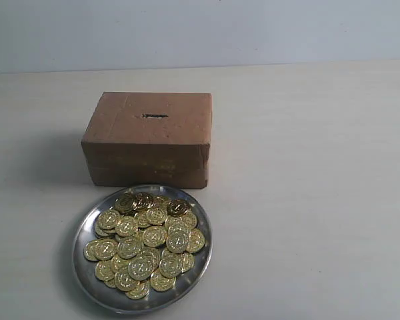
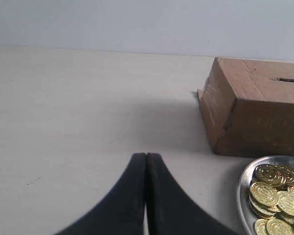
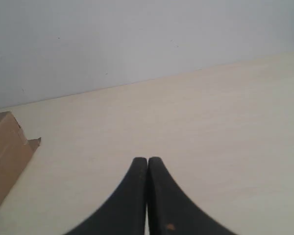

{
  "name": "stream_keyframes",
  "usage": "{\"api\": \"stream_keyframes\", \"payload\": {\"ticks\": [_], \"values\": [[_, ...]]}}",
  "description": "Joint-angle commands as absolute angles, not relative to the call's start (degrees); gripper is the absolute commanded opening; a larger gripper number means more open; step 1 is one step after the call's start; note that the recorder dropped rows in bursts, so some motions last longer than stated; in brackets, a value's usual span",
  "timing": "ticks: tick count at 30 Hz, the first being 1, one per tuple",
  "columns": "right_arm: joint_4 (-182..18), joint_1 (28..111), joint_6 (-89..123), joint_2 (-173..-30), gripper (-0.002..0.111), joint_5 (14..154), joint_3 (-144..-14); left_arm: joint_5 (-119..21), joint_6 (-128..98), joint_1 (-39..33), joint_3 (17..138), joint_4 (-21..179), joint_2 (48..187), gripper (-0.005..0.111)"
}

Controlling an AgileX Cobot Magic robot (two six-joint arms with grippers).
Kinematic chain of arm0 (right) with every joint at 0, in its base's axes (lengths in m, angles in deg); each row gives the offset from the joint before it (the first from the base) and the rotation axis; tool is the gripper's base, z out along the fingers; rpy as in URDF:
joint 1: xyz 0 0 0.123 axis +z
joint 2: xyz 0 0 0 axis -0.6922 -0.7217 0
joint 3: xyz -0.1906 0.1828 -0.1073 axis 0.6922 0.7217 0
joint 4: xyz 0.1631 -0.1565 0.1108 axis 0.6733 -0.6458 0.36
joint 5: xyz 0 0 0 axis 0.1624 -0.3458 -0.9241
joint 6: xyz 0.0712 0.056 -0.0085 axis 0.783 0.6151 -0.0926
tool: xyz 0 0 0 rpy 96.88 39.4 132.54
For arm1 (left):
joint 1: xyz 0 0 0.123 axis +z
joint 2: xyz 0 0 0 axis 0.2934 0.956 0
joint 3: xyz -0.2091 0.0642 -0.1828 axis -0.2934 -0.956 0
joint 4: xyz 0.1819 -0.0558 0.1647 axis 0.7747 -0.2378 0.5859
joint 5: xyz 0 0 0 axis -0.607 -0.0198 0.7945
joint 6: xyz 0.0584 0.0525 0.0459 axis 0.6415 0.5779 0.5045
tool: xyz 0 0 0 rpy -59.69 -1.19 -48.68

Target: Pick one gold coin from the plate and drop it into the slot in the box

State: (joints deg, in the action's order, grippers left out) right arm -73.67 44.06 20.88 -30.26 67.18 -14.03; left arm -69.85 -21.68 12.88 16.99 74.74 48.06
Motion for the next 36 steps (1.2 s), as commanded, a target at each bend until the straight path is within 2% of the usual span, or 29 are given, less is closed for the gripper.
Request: {"api": "stream_keyframes", "payload": {"ticks": [1, 5, 11, 22, 25, 28, 32, 36], "values": [[-73.5, 43.8, 20.9, -29.9, 0.0, 67.8, -13.8, -67.5, -20.1, 13.1, 16.8, 76.9, 47.7, 0.0], [-70.9, 43.8, 21.0, -29.9, 0.0, 71.4, -13.8, -62.0, -25.1, 13.1, 16.8, 61.5, 47.7, 0.0], [-45.1, 43.8, 21.0, -29.9, 0.0, 81.5, -13.8, -53.0, -25.7, 13.1, 16.8, 38.9, 47.7, 0.0], [-32.3, 43.8, 21.1, -29.9, 0.0, 83.0, -13.8, -53.8, -25.7, 13.1, 16.8, 38.6, 47.7, 0.0], [-31.8, 43.8, 19.7, -29.9, 0.0, 76.8, -18.8, -57.1, -21.7, 13.1, 18.1, 39.8, 47.7, 0.0], [-37.7, 43.8, 15.7, -32.9, 0.0, 67.2, -28.4, -67.4, -11.2, 13.0, 26.6, 40.6, 48.8, 0.0], [-50.5, 43.8, 12.2, -46.8, 0.0, 53.7, -42.4, -76.7, 3.9, 13.0, 38.4, 40.6, 57.5, 0.0], [-52.4, 43.8, -0.9, -64.5, 0.0, 40.1, -55.1, -85.5, 25.5, 13.0, 49.7, 39.5, 71.7, 0.0]]}}
